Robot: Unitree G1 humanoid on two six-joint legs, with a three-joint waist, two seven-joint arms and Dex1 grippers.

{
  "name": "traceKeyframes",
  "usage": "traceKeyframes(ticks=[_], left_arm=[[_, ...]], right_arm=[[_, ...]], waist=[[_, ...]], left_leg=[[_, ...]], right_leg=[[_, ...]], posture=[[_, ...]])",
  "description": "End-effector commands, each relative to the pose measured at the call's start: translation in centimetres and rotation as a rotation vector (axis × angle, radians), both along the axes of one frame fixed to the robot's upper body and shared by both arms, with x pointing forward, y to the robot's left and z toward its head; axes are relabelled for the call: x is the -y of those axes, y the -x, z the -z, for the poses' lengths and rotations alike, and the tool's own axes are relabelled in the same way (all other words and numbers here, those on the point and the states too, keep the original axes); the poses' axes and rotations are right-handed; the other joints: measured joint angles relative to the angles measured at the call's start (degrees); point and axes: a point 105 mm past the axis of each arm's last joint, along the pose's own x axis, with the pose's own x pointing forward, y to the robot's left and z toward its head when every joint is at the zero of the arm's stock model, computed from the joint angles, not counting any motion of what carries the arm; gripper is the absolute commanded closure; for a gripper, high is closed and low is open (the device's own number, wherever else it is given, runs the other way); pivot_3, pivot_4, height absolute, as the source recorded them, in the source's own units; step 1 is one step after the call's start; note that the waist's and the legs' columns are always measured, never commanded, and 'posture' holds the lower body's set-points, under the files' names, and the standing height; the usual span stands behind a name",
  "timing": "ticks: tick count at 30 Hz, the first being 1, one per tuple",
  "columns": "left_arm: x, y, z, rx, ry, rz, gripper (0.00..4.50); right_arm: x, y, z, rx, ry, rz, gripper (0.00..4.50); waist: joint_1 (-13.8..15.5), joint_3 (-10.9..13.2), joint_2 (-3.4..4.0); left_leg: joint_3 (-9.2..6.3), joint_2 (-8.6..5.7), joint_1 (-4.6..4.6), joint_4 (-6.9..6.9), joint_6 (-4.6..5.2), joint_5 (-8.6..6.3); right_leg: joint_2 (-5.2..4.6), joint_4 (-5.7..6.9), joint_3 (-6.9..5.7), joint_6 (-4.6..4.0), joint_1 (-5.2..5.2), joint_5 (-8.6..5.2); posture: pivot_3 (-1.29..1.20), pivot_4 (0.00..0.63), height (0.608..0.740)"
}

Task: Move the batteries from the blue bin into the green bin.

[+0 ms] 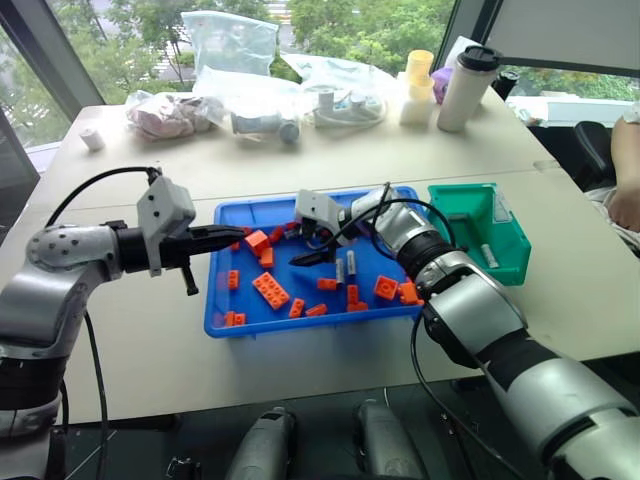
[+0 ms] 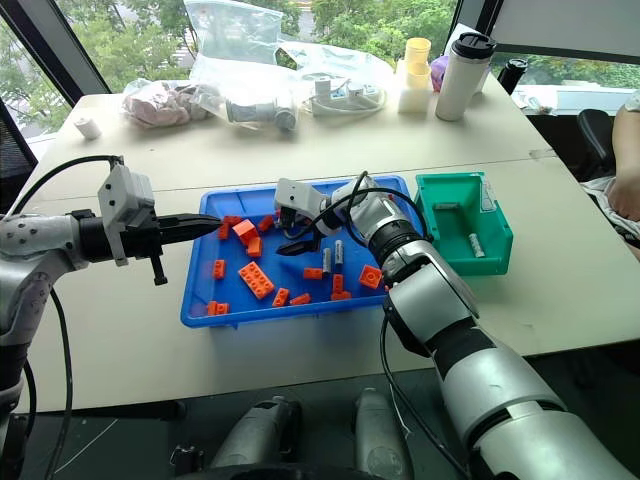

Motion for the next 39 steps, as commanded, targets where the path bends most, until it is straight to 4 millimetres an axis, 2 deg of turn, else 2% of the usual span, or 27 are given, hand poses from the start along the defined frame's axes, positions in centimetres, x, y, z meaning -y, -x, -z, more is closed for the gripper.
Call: traceKeyframes(ticks=[1, 8, 9, 10, 11, 17, 18, 22, 24, 26, 28, 30, 32, 34, 36, 39], left_arm=[[-0.1, 0.4, -1.2, 0.056, -0.004, -0.005, 4.50], [0.0, 0.4, -1.0, 0.064, -0.002, -0.014, 4.50], [0.0, 0.4, -1.0, 0.064, -0.001, -0.015, 4.50], [0.0, 0.4, -0.9, 0.064, -0.002, -0.017, 4.50], [0.0, 0.4, -0.8, 0.063, -0.003, -0.018, 4.50], [0.1, 0.3, -0.6, 0.065, -0.002, -0.019, 4.50], [0.2, 0.2, -0.5, 0.064, -0.002, -0.015, 4.50], [0.7, 0.1, -0.4, 0.058, 0.007, 0.007, 4.50], [1.4, -0.1, -0.3, 0.052, 0.016, 0.040, 4.50], [2.0, -0.2, -0.2, 0.047, 0.023, 0.063, 4.50], [2.7, -0.4, 0.1, 0.035, 0.031, 0.094, 4.50], [3.2, -0.7, 0.4, 0.027, 0.037, 0.117, 4.50], [3.7, -1.0, 0.7, 0.019, 0.038, 0.142, 4.50], [4.1, -1.2, 0.9, 0.015, 0.038, 0.167, 4.50], [4.6, -1.6, 0.9, 0.015, 0.041, 0.188, 4.50], [5.2, -2.1, 0.9, 0.017, 0.042, 0.217, 4.50]], right_arm=[[-0.6, -0.3, -0.9, 0.036, -0.001, -0.009, 0.10], [-0.4, -0.3, -0.1, 0.026, 0.048, 0.011, 0.10], [-0.4, -0.3, -0.1, 0.020, 0.051, 0.014, 0.59], [-0.4, -0.3, 0.0, 0.018, 0.052, 0.015, 0.80], [-0.5, -0.3, 0.0, 0.017, 0.051, 0.014, 1.24], [-0.5, -0.2, 0.1, 0.009, 0.046, 0.009, 4.20], [-0.2, -0.4, -0.2, 0.021, 0.046, 0.022, 4.46], [0.7, -1.3, -1.9, 0.065, -0.007, 0.059, 4.46], [3.5, -2.5, -5.6, 0.206, -0.092, 0.124, 4.46], [6.2, -2.2, -8.3, 0.294, -0.135, 0.178, 4.46], [10.6, -0.2, -11.2, 0.318, -0.209, 0.307, 4.46], [13.7, 2.0, -12.9, 0.329, -0.242, 0.415, 4.46], [17.5, 3.0, -13.5, 0.352, -0.213, 0.573, 4.46], [20.2, 4.0, -13.8, 0.364, -0.186, 0.681, 4.46], [22.0, 4.9, -13.8, 0.342, -0.183, 0.759, 4.46], [23.4, 6.1, -12.7, 0.287, -0.173, 0.818, 4.46]], waist=[[0.0, 0.0, 0.01], [-0.1, 0.0, 0.01], [-0.1, 0.0, 0.01], [-0.1, 0.0, 0.01], [-0.1, 0.0, 0.01], [0.0, 0.0, 0.01], [0.0, 0.0, 0.01], [0.1, 0.0, 0.01], [0.3, 0.0, 0.04], [1.2, 0.0, 0.07], [2.0, 0.0, 0.07], [2.0, 0.0, 0.07], [2.1, 0.0, 0.07], [1.4, 0.0, 0.08], [1.5, 0.0, 0.09], [1.7, 0.0, 0.10]], left_leg=[[0.02, 0.00, 0.00, 0.00, -0.03, -0.01], [0.01, 0.02, 0.01, -0.01, -0.13, 0.02], [0.00, 0.02, 0.01, -0.01, -0.16, 0.04], [0.01, 0.02, 0.02, -0.01, -0.16, 0.04], [0.01, 0.02, 0.02, -0.01, -0.17, 0.04], [0.00, 0.01, 0.02, 0.00, -0.20, 0.06], [0.00, 0.01, 0.02, 0.00, -0.20, 0.06], [-0.01, 0.01, 0.01, 0.00, -0.21, 0.07], [-0.03, 0.00, -0.01, 0.01, -0.21, 0.07], [-0.13, -0.02, -0.12, 0.04, -0.21, 0.07], [-0.17, -0.07, -0.60, 0.25, -0.22, 0.07], [-0.22, -0.08, -0.73, 0.27, -0.22, 0.08], [-0.19, -0.07, -0.74, 0.22, -0.22, 0.08], [0.01, -0.02, -0.64, 0.23, -0.15, 0.05], [0.10, 0.01, -0.49, 0.20, 0.10, -0.09], [0.12, 0.05, -0.44, 0.19, 0.10, -0.09]], right_leg=[[0.00, 0.06, 0.03, 0.00, -0.06, 0.00], [0.05, 0.16, 0.05, -0.02, -0.11, -0.01], [0.05, 0.17, 0.05, -0.02, -0.10, -0.01], [0.05, 0.17, 0.06, -0.02, -0.10, -0.01], [0.05, 0.17, 0.06, -0.02, -0.10, -0.01], [0.05, 0.17, 0.06, -0.02, -0.09, -0.01], [0.05, 0.18, 0.07, -0.02, -0.08, -0.01], [0.05, 0.17, 0.06, -0.02, -0.08, -0.01], [0.04, 0.17, 0.05, -0.02, -0.09, -0.01], [0.03, 0.12, 0.02, -0.02, -0.10, -0.01], [0.02, 0.15, 0.01, -0.01, -0.48, -0.01], [0.00, 0.21, -0.02, -0.01, -0.60, -0.01], [0.00, 0.17, -0.02, -0.01, -0.61, -0.01], [0.01, 0.14, 0.02, -0.02, -0.56, -0.01], [0.01, 0.20, 0.09, -0.03, -0.48, 0.00], [0.03, 0.20, 0.10, -0.04, -0.44, 0.00]], posture=[[0.00, 0.150, 0.740], [0.00, 0.150, 0.740], [0.00, 0.150, 0.740], [0.00, 0.150, 0.740], [0.00, 0.150, 0.740], [0.00, 0.150, 0.740], [0.00, 0.150, 0.740], [0.00, 0.150, 0.740], [0.00, 0.150, 0.740], [0.00, 0.150, 0.740], [0.00, 0.150, 0.740], [0.00, 0.150, 0.740], [0.00, 0.150, 0.740], [0.00, 0.150, 0.740], [0.00, 0.150, 0.740], [0.00, 0.150, 0.740]])
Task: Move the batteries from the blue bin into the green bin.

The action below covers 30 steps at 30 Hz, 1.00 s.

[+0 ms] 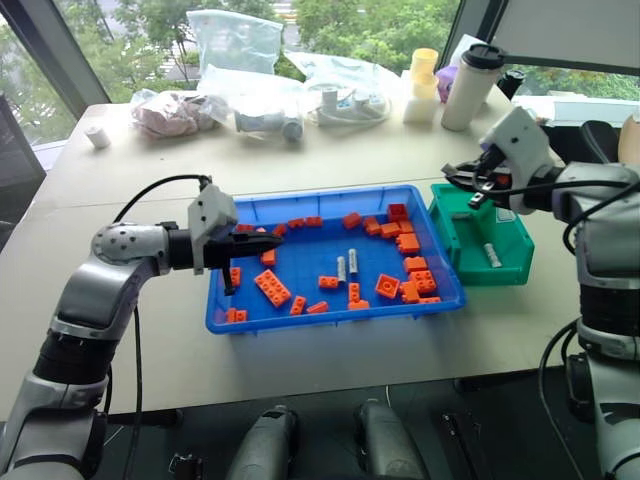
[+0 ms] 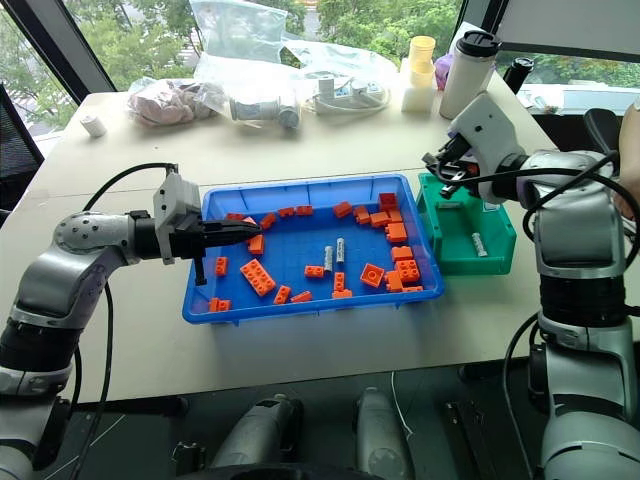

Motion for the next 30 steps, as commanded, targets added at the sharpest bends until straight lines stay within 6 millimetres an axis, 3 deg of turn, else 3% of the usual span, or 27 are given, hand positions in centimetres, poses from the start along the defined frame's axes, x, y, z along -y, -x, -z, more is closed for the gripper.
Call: traceKeyframes(ticks=[1, 4, 8, 13, 16, 20, 22, 26, 30], left_arm=[[0.6, -0.5, -0.7, 0.042, -0.006, 0.039, 4.50], [0.8, -0.8, -0.7, 0.046, -0.007, 0.053, 4.50], [0.9, -1.1, -0.8, 0.054, -0.012, 0.060, 4.50], [0.7, -1.0, -0.8, 0.059, -0.017, 0.058, 4.50], [0.6, -1.0, -0.7, 0.060, -0.021, 0.054, 4.50], [0.5, -0.9, -0.7, 0.063, -0.021, 0.047, 4.50], [0.6, -0.9, -0.7, 0.065, -0.020, 0.046, 4.50], [0.7, -0.9, -0.7, 0.067, -0.017, 0.045, 4.50], [0.7, -0.8, -0.8, 0.066, -0.016, 0.045, 4.50]], right_arm=[[0.5, 1.5, 0.0, -0.012, -0.038, 0.020, 4.46], [0.7, 1.8, 1.3, -0.061, -0.092, 0.036, 4.46], [1.6, 1.7, 2.4, -0.079, -0.093, 0.082, 2.50], [0.6, 1.6, 0.7, -0.021, -0.096, 0.057, 0.04], [-1.2, 1.8, -0.2, 0.000, -0.109, -0.012, 0.04], [-9.5, 4.0, 0.9, -0.116, -0.207, -0.324, 0.04], [-11.4, 4.4, 2.4, -0.178, -0.205, -0.364, 0.04], [-13.6, 4.0, 5.6, -0.261, -0.157, -0.394, 0.04], [-13.9, 3.5, 7.4, -0.266, -0.002, -0.475, 0.04]], waist=[[0.3, 0.0, 0.00], [0.4, 0.0, 0.00], [0.5, 0.0, 0.00], [0.4, 0.0, 0.00], [0.4, 0.0, 0.00], [0.0, 0.0, 0.00], [0.2, 0.0, -0.01], [0.9, 0.0, -0.02], [0.8, 0.0, -0.02]], left_leg=[[0.00, 0.00, -0.02, 0.02, 0.01, 0.00], [0.05, -0.02, -0.07, 0.07, 0.04, -0.02], [0.04, -0.02, -0.08, 0.08, 0.04, -0.02], [0.03, -0.02, -0.08, 0.08, 0.04, -0.02], [0.03, -0.02, -0.08, 0.08, 0.04, -0.02], [0.01, 0.04, -0.07, 0.07, 0.04, -0.02], [-0.08, 0.06, -0.08, 0.05, 0.03, -0.01], [-0.13, -0.11, -0.17, 0.19, 0.04, -0.01], [-0.11, -0.17, -0.17, 0.22, 0.04, -0.01]], right_leg=[[0.00, -0.01, -0.01, 0.00, 0.00, 0.00], [-0.04, -0.04, 0.00, 0.00, -0.01, 0.00], [-0.05, -0.05, -0.01, 0.00, -0.01, 0.00], [-0.05, -0.05, -0.01, 0.00, -0.01, 0.00], [-0.04, -0.04, -0.01, 0.00, -0.02, 0.00], [-0.01, -0.03, 0.00, 0.00, -0.04, 0.00], [-0.01, -0.03, -0.04, 0.00, -0.04, 0.00], [-0.12, -0.05, -0.10, 0.01, 0.01, 0.00], [-0.17, -0.05, -0.13, 0.02, 0.01, 0.01]], posture=[[0.00, 0.150, 0.740], [0.00, 0.150, 0.740], [0.00, 0.150, 0.740], [0.00, 0.150, 0.740], [0.00, 0.150, 0.740], [0.00, 0.150, 0.740], [0.00, 0.150, 0.740], [0.00, 0.150, 0.740], [0.00, 0.150, 0.740]])
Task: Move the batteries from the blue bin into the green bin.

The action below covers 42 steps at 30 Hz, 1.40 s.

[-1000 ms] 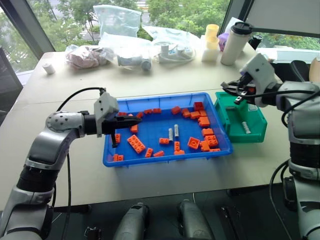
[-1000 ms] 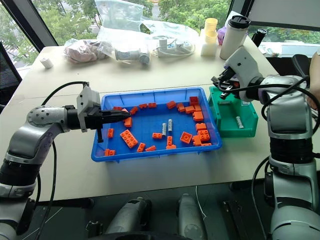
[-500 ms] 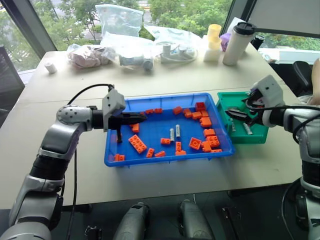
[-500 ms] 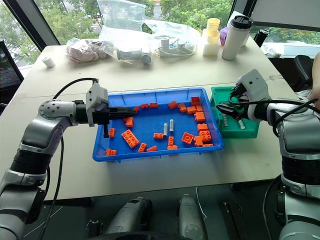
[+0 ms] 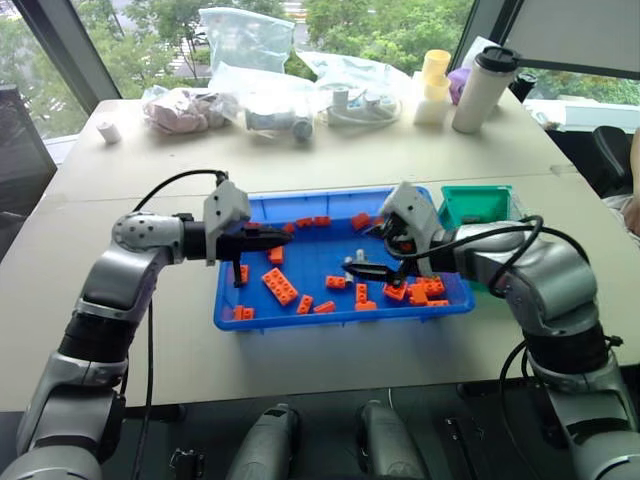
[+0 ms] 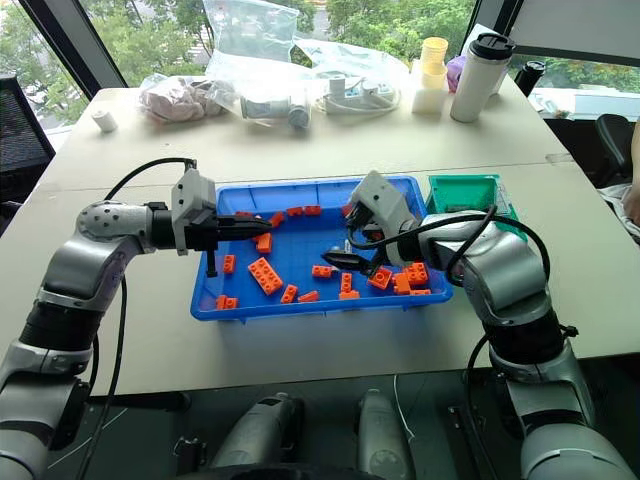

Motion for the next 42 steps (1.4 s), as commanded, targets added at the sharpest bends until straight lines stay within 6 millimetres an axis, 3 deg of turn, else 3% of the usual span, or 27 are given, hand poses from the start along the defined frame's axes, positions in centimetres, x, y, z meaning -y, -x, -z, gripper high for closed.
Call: traceKeyframes(ticks=[1, 7, 19, 34, 37, 40, 42], left_arm=[[-0.1, 0.2, -1.3, 0.057, 0.008, 0.002, 4.50], [-0.1, 0.3, -1.3, 0.061, 0.010, -0.011, 4.50], [-1.2, 1.1, -1.3, 0.059, 0.007, -0.071, 4.50], [-1.6, 1.4, -1.1, 0.063, -0.011, -0.103, 4.50], [-1.6, 1.5, -1.2, 0.063, -0.011, -0.104, 4.50], [-1.6, 1.4, -1.1, 0.064, -0.011, -0.107, 4.50], [-1.5, 1.3, -1.1, 0.066, -0.011, -0.106, 4.50]], right_arm=[[0.0, -0.7, 0.4, 0.074, 0.109, -0.096, 0.04], [0.3, -2.6, 2.0, 0.085, 0.231, -0.235, 0.04], [-1.0, -3.9, 2.5, 0.108, 0.298, -0.426, 0.04], [-1.2, -4.8, 4.0, 0.061, 0.363, -0.468, 0.04], [-1.5, -4.7, 3.8, 0.060, 0.350, -0.473, 0.91], [-2.1, -4.6, 3.5, 0.062, 0.329, -0.482, 2.30], [-2.2, -4.5, 3.4, 0.058, 0.324, -0.484, 2.35]], waist=[[-0.3, 0.0, 0.00], [-0.9, 0.0, 0.00], [-0.7, 0.0, 0.00], [-0.7, 0.0, -0.01], [-0.7, 0.0, -0.01], [-0.7, 0.0, -0.01], [-0.7, 0.0, -0.01]], left_leg=[[-0.01, 0.01, 0.00, 0.00, 0.00, 0.00], [0.03, 0.11, 0.03, -0.05, -0.03, 0.02], [0.03, 0.11, 0.02, -0.05, -0.23, 0.13], [0.01, 0.10, 0.03, -0.05, -0.34, 0.19], [0.01, 0.10, 0.04, -0.05, -0.34, 0.19], [0.01, 0.10, 0.04, -0.05, -0.34, 0.19], [0.00, 0.10, 0.04, -0.05, -0.35, 0.20]], right_leg=[[0.01, 0.00, -0.03, 0.00, 0.00, 0.00], [0.13, 0.02, -0.01, 0.00, -0.05, 0.00], [0.13, 0.01, 0.01, 0.00, -0.06, 0.00], [0.13, 0.02, 0.01, 0.00, -0.05, 0.00], [0.13, 0.02, 0.01, 0.00, -0.05, 0.00], [0.13, 0.03, 0.01, 0.00, -0.05, 0.00], [0.13, 0.03, 0.00, 0.00, -0.05, 0.00]], posture=[[0.00, 0.150, 0.740], [0.00, 0.150, 0.740], [0.00, 0.150, 0.740], [0.00, 0.150, 0.740], [0.00, 0.150, 0.740], [0.00, 0.150, 0.740], [0.00, 0.150, 0.740]])
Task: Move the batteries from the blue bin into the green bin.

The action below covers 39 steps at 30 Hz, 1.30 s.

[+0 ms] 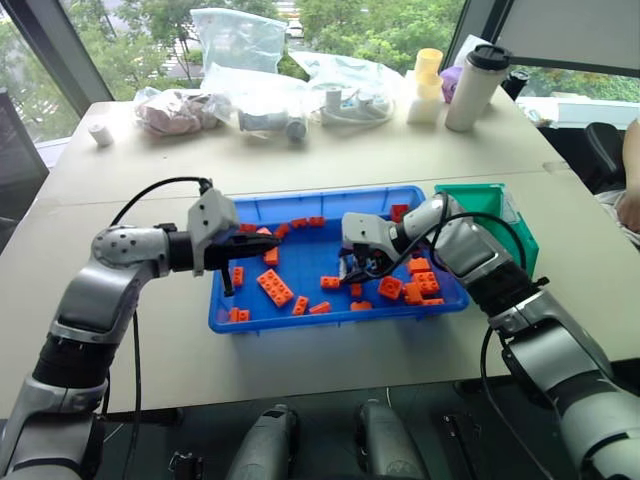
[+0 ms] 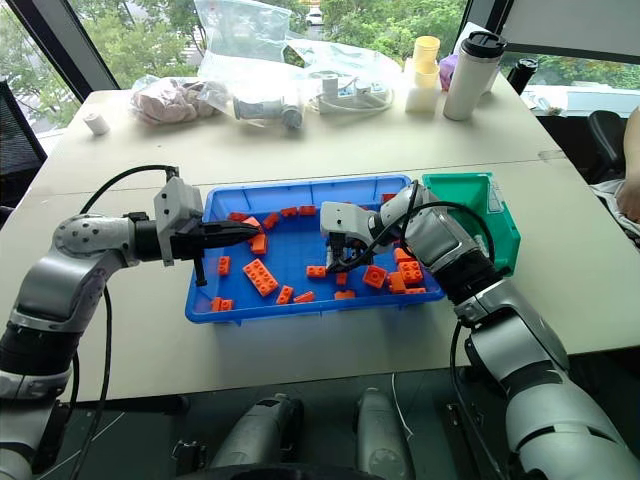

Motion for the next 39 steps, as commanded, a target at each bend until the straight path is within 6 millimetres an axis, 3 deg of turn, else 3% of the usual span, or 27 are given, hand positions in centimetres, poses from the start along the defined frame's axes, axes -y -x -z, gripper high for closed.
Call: traceKeyframes(ticks=[1, 4, 10, 13, 16, 20, 22, 30, 34, 35, 39], left_arm=[[-0.1, 0.0, -1.1, 0.049, 0.002, -0.005, 4.50], [0.1, 0.1, -1.1, 0.049, 0.003, -0.001, 4.50], [0.3, 0.0, -1.0, 0.047, 0.002, 0.007, 4.50], [0.5, -0.1, -0.9, 0.048, 0.006, 0.016, 4.50], [0.8, -0.4, -0.8, 0.048, 0.008, 0.028, 4.50], [1.2, -0.8, -0.8, 0.053, 0.013, 0.050, 4.50], [1.5, -1.0, -0.8, 0.056, 0.016, 0.059, 4.50], [2.2, -1.6, -0.9, 0.068, 0.017, 0.094, 4.50], [2.1, -1.7, -0.9, 0.069, 0.014, 0.098, 4.50], [2.0, -1.7, -0.9, 0.070, 0.012, 0.095, 4.50], [1.8, -1.7, -1.0, 0.073, 0.011, 0.087, 4.50]], right_arm=[[-0.5, -0.1, -0.9, 0.017, -0.017, -0.009, 2.35], [-0.6, -0.3, -2.0, 0.050, -0.040, 0.005, 2.35], [1.1, -0.8, -9.8, 0.256, -0.198, 0.134, 2.35], [5.3, -1.1, -13.3, 0.361, -0.251, 0.301, 2.35], [11.0, -1.0, -14.5, 0.429, -0.226, 0.512, 2.35], [17.3, 0.4, -13.5, 0.457, -0.139, 0.719, 2.35], [19.0, 1.1, -12.4, 0.448, -0.093, 0.780, 2.35], [20.4, 2.5, -8.8, 0.351, -0.071, 0.844, 2.35], [20.4, 2.5, -9.7, 0.366, -0.119, 0.865, 0.32], [19.9, 2.3, -10.6, 0.389, -0.136, 0.849, 0.04], [17.1, 1.8, -12.9, 0.410, -0.228, 0.769, 0.04]], waist=[[0.0, 0.0, 0.00], [0.0, 0.0, 0.00], [0.2, 0.0, 0.01], [0.7, 0.0, 0.01], [1.1, 0.0, 0.00], [1.5, 0.0, 0.00], [1.5, 0.0, 0.00], [0.2, 0.0, 0.02], [0.3, 0.0, 0.02], [0.3, 0.0, 0.02], [0.2, 0.0, 0.03]], left_leg=[[0.00, 0.00, 0.00, 0.00, 0.00, 0.00], [0.00, 0.00, 0.00, 0.00, 0.00, 0.00], [0.00, 0.00, -0.04, 0.00, 0.00, 0.00], [-0.01, -0.03, -0.05, 0.00, 0.00, 0.00], [-0.02, -0.07, -0.05, 0.00, 0.03, -0.02], [0.05, -0.05, -0.04, -0.02, 0.29, -0.17], [0.08, -0.04, -0.04, -0.01, 0.30, -0.17], [0.17, 0.02, 0.00, -0.02, 0.31, -0.18], [0.16, 0.02, 0.01, -0.02, 0.31, -0.17], [0.16, 0.02, 0.01, -0.01, 0.31, -0.17], [0.16, 0.02, 0.01, -0.02, 0.31, -0.17]], right_leg=[[0.00, 0.00, 0.00, 0.00, 0.00, 0.00], [0.00, 0.00, 0.00, 0.00, 0.00, 0.00], [-0.01, 0.00, 0.01, 0.00, -0.05, 0.00], [-0.05, -0.01, 0.00, 0.00, -0.03, 0.00], [-0.09, -0.08, -0.04, 0.00, 0.02, 0.00], [-0.09, -0.09, -0.02, 0.00, 0.03, 0.00], [-0.09, -0.08, -0.01, 0.00, 0.02, 0.00], [-0.04, -0.01, 0.09, 0.00, 0.01, 0.00], [-0.03, -0.01, 0.09, 0.00, 0.01, 0.00], [-0.04, -0.01, 0.09, 0.00, 0.02, 0.00], [-0.03, -0.01, 0.09, 0.00, 0.01, 0.00]], posture=[[0.00, 0.150, 0.740], [0.00, 0.150, 0.740], [0.00, 0.150, 0.740], [0.00, 0.150, 0.740], [0.00, 0.150, 0.740], [0.00, 0.150, 0.740], [0.00, 0.150, 0.740], [0.00, 0.150, 0.740], [0.00, 0.150, 0.740], [0.00, 0.150, 0.740], [0.00, 0.150, 0.740]])
